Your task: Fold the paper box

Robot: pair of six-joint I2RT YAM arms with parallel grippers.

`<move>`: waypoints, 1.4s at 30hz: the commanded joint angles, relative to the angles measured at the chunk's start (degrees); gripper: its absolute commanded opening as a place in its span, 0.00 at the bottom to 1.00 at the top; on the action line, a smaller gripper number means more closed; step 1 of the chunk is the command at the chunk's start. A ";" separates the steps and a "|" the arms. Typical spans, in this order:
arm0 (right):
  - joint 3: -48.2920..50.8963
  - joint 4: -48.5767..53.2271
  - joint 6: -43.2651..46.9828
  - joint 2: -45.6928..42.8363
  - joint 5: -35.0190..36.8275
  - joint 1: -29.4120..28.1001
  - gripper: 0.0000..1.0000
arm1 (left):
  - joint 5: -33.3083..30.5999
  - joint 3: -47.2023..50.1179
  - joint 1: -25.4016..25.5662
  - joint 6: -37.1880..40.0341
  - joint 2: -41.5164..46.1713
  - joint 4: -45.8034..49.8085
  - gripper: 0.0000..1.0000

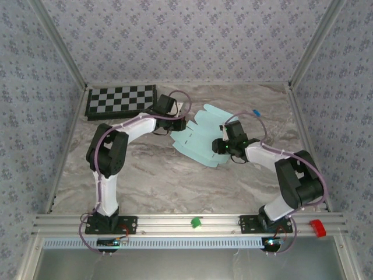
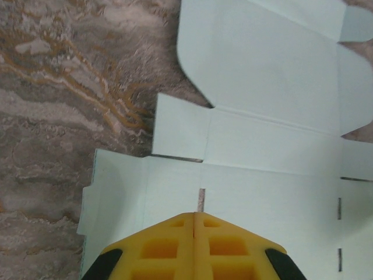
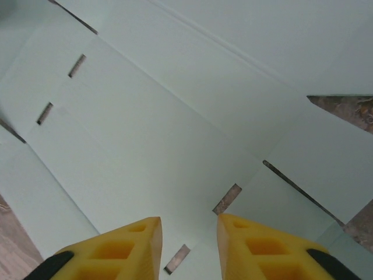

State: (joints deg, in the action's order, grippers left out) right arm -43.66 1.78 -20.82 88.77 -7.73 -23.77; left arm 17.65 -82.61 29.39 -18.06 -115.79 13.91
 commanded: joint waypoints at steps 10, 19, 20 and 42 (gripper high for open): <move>0.43 2.14 -4.33 3.00 3.13 2.14 0.22 | -0.91 0.48 1.13 0.96 -4.68 3.87 0.00; 0.07 4.37 -4.59 3.16 5.56 4.16 0.18 | -0.55 7.80 4.81 -0.01 -1.51 4.24 0.01; -0.02 4.62 -4.45 3.16 5.92 4.29 0.18 | -0.52 8.49 5.51 -0.30 -1.10 4.27 0.01; -4.68 13.68 -0.60 -5.51 8.16 4.37 0.14 | -5.92 3.43 13.28 -5.45 10.01 7.27 0.16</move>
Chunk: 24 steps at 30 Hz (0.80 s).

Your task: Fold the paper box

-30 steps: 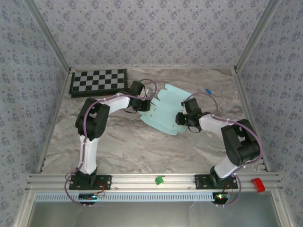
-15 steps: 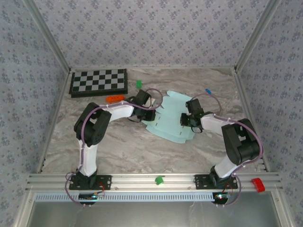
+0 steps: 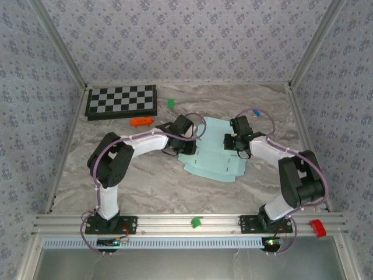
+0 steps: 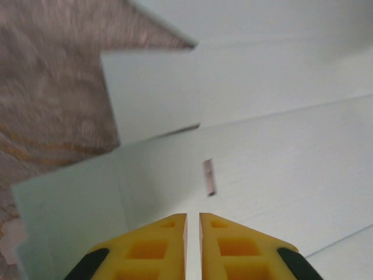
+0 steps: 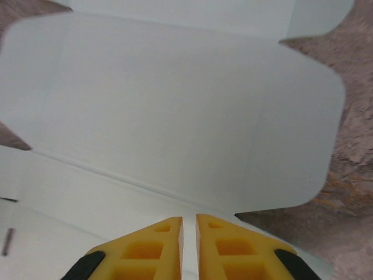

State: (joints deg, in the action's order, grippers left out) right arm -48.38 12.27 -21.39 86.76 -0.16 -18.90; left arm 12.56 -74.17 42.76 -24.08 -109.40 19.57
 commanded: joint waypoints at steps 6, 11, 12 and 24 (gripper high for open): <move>4.48 2.48 -3.91 -8.67 -2.22 -2.17 0.09 | 0.33 -14.99 -0.38 3.53 -1.14 2.81 0.21; 7.34 0.28 -8.89 -8.72 -1.09 -5.87 0.00 | 1.73 -30.04 -0.90 5.61 -13.71 6.54 0.00; 8.01 -0.35 -10.16 -8.74 -0.60 -6.44 0.00 | 2.13 -32.44 -1.09 5.70 -15.66 7.01 0.00; 13.25 -10.72 -17.50 -0.56 -2.48 -9.04 0.00 | 5.81 -50.05 -3.59 5.90 -33.08 12.24 0.00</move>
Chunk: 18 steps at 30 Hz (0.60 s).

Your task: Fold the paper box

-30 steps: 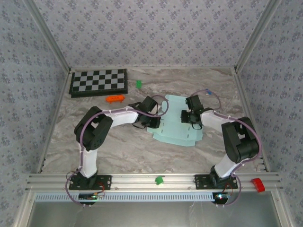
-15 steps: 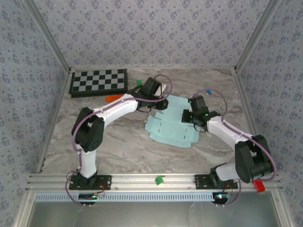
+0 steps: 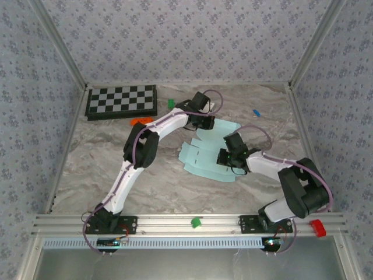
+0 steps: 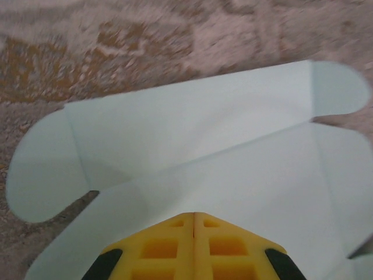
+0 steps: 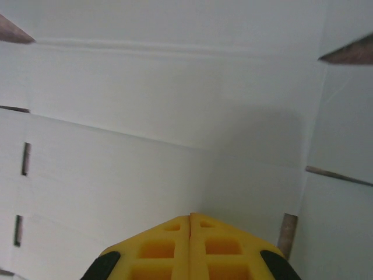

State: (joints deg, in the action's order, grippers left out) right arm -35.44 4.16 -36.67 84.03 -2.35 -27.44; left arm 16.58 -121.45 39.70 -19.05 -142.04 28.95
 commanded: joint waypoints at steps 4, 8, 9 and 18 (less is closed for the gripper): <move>-0.42 -1.16 -1.60 3.92 1.71 -0.58 0.00 | 1.60 -1.69 -0.99 1.29 -0.88 5.38 0.00; -2.40 2.60 0.05 5.24 4.51 -0.58 0.00 | -0.78 3.36 -1.03 1.60 1.86 5.88 0.00; -3.09 3.83 0.12 5.62 5.16 -0.54 0.00 | -1.45 4.79 -0.97 1.52 2.72 5.81 0.00; -6.56 9.50 3.36 6.17 7.99 0.35 0.00 | -5.71 24.18 -1.02 -0.43 13.53 0.68 0.00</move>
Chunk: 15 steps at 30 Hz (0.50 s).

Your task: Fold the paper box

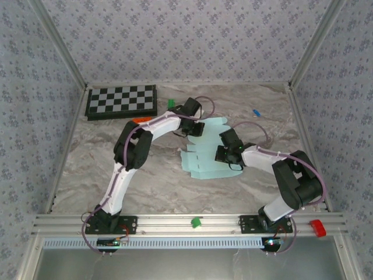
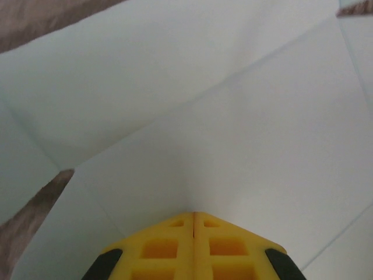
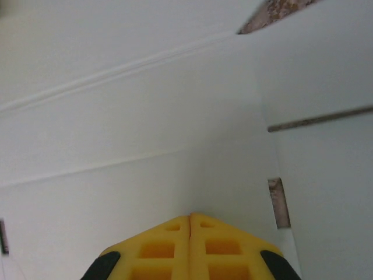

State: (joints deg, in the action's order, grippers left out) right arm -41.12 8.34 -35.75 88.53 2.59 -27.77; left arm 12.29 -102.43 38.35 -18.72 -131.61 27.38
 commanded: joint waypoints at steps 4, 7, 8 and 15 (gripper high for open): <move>-2.33 4.93 4.20 3.07 2.17 1.87 0.00 | -2.20 13.40 1.03 -2.66 8.36 0.36 0.00; -4.11 3.99 5.34 5.21 1.72 2.58 0.00 | -2.71 19.85 2.01 -4.48 12.39 -1.21 0.00; -4.88 3.64 5.65 6.19 1.53 2.58 0.00 | -3.06 21.97 2.59 -5.01 13.72 -1.74 0.00; -12.33 2.77 8.26 13.19 0.05 2.01 0.00 | -3.13 32.70 5.74 -10.54 22.06 -4.99 0.00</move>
State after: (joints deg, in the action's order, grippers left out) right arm -51.46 9.19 -29.69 97.97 3.64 -25.28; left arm 8.71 -72.86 42.41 -25.74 -112.12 22.00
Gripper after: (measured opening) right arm 0.054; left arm 0.054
